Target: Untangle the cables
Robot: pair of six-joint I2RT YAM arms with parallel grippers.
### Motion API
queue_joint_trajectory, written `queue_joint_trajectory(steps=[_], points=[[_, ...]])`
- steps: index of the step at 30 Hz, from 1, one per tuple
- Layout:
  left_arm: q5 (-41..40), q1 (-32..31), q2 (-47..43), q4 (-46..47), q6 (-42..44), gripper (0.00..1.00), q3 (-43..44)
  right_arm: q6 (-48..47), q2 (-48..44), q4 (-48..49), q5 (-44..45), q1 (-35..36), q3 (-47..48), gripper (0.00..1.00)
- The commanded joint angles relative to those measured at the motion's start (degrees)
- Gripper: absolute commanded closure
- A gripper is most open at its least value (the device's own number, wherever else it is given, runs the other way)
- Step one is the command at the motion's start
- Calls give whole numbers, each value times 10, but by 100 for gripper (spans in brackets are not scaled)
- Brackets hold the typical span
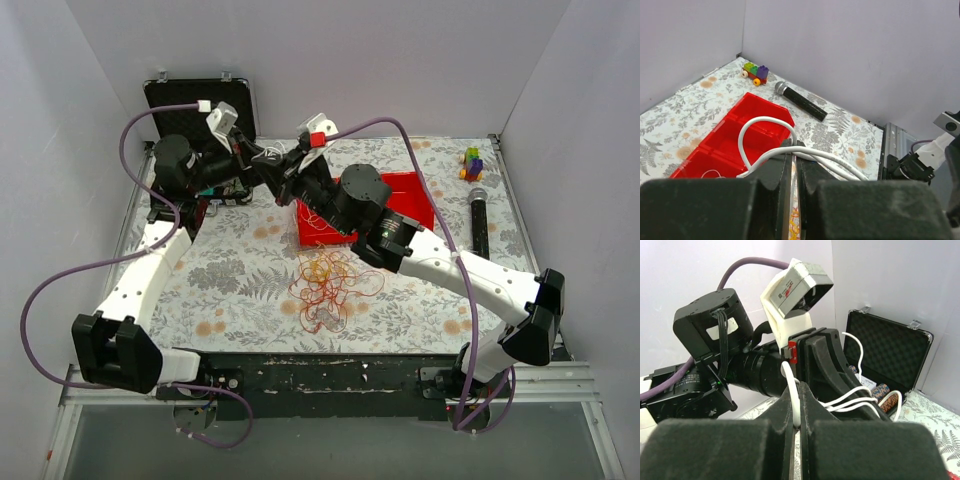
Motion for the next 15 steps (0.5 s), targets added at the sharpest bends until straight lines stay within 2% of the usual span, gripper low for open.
queue_joint_trajectory(steps=[1, 3, 4, 7, 11, 13, 15], points=[[-27, -9, 11, -2, 40, 100, 52, 8, -31, 14, 26, 6, 5, 99], [-26, -17, 27, -17, 54, 100, 78, 2, -39, 5, 59, 6, -3, 99], [-26, -21, 36, -29, 68, 100, 94, 2, -51, 4, 77, 6, -20, 95], [-45, -36, 62, -50, 85, 100, 155, -6, -94, 20, 113, 6, -81, 63], [-70, -46, 93, -52, 89, 100, 225, -7, -146, 16, 147, 6, -156, 27], [-80, -51, 100, -50, 92, 100, 242, -1, -172, 13, 162, 6, -193, 16], [-85, -58, 104, -51, 102, 100, 254, 6, -197, 11, 177, 6, -231, 14]])
